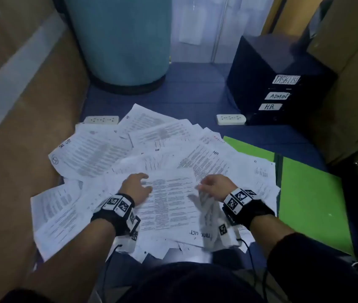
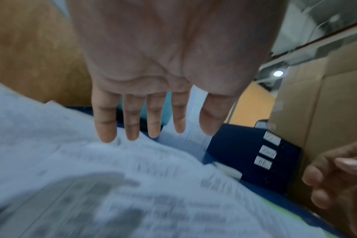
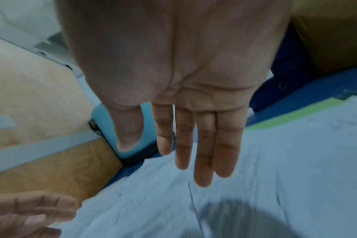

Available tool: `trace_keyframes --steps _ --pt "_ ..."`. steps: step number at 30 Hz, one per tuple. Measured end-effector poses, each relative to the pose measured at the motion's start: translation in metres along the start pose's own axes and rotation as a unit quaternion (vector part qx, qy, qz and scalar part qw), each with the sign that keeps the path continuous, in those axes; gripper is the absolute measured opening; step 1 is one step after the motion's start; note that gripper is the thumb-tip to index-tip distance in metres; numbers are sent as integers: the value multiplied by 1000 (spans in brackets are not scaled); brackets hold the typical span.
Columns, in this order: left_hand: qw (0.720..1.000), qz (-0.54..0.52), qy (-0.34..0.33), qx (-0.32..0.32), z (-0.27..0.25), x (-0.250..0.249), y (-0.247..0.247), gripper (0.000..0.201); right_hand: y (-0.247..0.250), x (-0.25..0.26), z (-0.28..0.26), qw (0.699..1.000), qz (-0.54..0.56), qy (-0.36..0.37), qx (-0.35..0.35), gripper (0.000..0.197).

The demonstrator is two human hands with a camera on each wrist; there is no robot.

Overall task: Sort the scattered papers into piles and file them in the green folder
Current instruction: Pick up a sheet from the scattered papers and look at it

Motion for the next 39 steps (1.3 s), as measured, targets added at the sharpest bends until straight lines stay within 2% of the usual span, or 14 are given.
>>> trace_keyframes --steps 3,5,10,12,16,18,20,22,25,28,31,33,37,39 --pt "996 64 45 30 -8 28 -12 62 -26 -3 2 997 -68 -44 15 43" --pt "993 75 72 51 -17 39 -20 63 -42 -4 0 995 -67 -78 12 50" --pt "995 72 56 47 -22 45 -27 63 -59 4 0 992 -15 -120 -25 61" --pt "996 57 58 42 -24 45 -27 63 -56 5 0 993 23 -107 -48 51" --pt "997 39 53 33 -24 50 -22 70 -34 7 -2 996 23 -44 -78 11" --pt "998 49 37 5 -23 43 -13 78 -16 8 -8 996 18 -2 -88 17" --pt "998 47 -4 -47 -22 25 -3 87 3 9 -17 995 21 38 -86 11" --pt "996 46 -47 -59 -21 -3 5 92 22 11 -23 995 28 73 -65 7" --pt "995 -18 -93 -18 -14 -34 9 75 49 15 -27 992 36 111 -41 14" --pt "996 -66 -59 -16 -8 -50 3 57 72 5 -16 990 71 111 -53 14" --pt "988 -128 -54 -70 -10 -67 -5 37 92 -18 -2 983 145 72 -89 11" --pt "978 -166 -39 -117 -11 -74 -9 33 101 -41 16 979 174 23 -107 15" --pt "963 -201 18 -181 -10 -74 -19 29 99 -83 56 988 94 -57 -109 23" --pt "954 -220 40 -199 -9 -73 -23 28 94 -92 74 991 47 -80 -93 39"
Point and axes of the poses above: each hand's wrist, its own z-axis towards the middle knuckle, its own y-axis out of the back of the hand, x = y × z, the point moved 2 cm from there along z, towards the middle knuckle, and after that the axes turned 4 degrees about -y, right-handed, at the moved point
